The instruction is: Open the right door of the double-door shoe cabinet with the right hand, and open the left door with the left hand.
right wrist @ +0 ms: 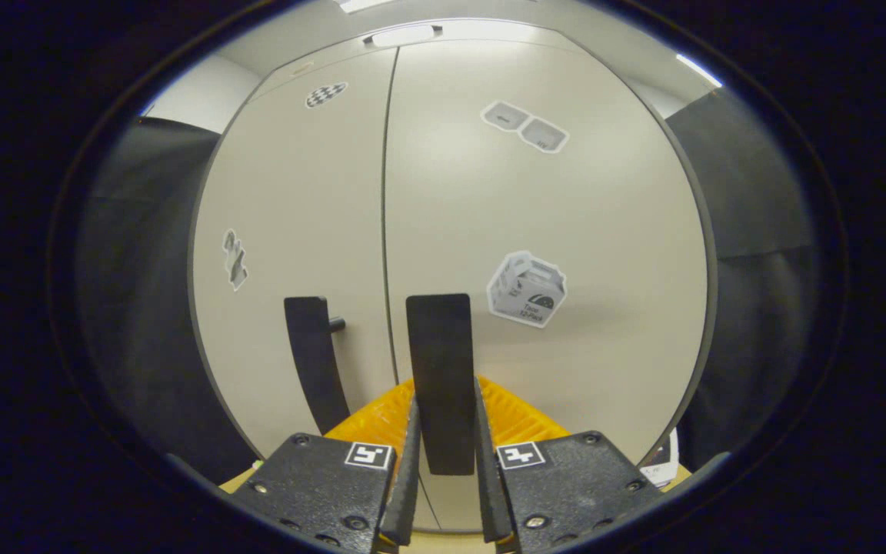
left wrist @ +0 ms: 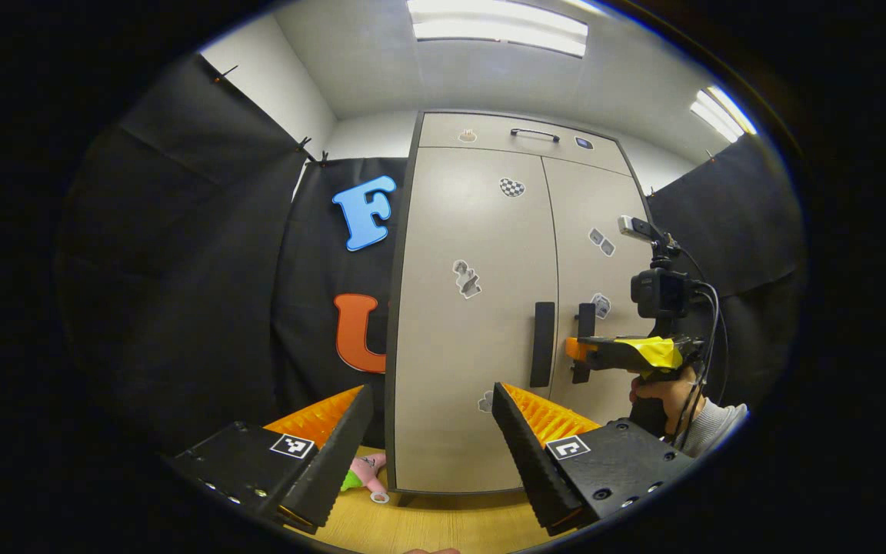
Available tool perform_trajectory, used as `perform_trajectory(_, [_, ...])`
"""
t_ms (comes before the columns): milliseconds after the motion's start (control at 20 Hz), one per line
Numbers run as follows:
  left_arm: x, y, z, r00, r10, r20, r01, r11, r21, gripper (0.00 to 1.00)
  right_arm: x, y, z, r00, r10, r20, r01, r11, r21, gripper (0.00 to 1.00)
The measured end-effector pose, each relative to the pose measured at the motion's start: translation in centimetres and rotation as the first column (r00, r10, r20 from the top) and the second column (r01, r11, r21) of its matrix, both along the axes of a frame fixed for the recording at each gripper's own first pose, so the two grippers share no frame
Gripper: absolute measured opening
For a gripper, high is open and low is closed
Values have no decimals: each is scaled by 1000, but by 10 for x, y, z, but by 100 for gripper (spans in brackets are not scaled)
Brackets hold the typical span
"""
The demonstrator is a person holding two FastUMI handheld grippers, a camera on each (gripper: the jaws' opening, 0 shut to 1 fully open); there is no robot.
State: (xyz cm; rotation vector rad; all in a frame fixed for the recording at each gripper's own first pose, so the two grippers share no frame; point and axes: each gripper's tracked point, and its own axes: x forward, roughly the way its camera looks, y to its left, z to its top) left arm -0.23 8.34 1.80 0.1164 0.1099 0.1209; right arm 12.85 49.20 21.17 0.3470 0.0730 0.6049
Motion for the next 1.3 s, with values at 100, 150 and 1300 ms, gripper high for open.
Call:
perform_trajectory(100, [4, -7, 2, 1000, 1, 2, -1, 1000, 1, 94, 0, 1, -2, 1000, -8, 23, 9, 999, -45, 33])
perform_trajectory(150, [5, -11, 1, 1000, -1, 0, 1, 1000, 0, 94, 0, 1, -2, 1000, -13, 25, 14, 999, -50, 31])
perform_trajectory(1300, [6, -35, 2, 1000, 2, 7, -3, 1000, 20, 93, -89, -125, -29, 995, 60, 78, -54, 996, -74, 24])
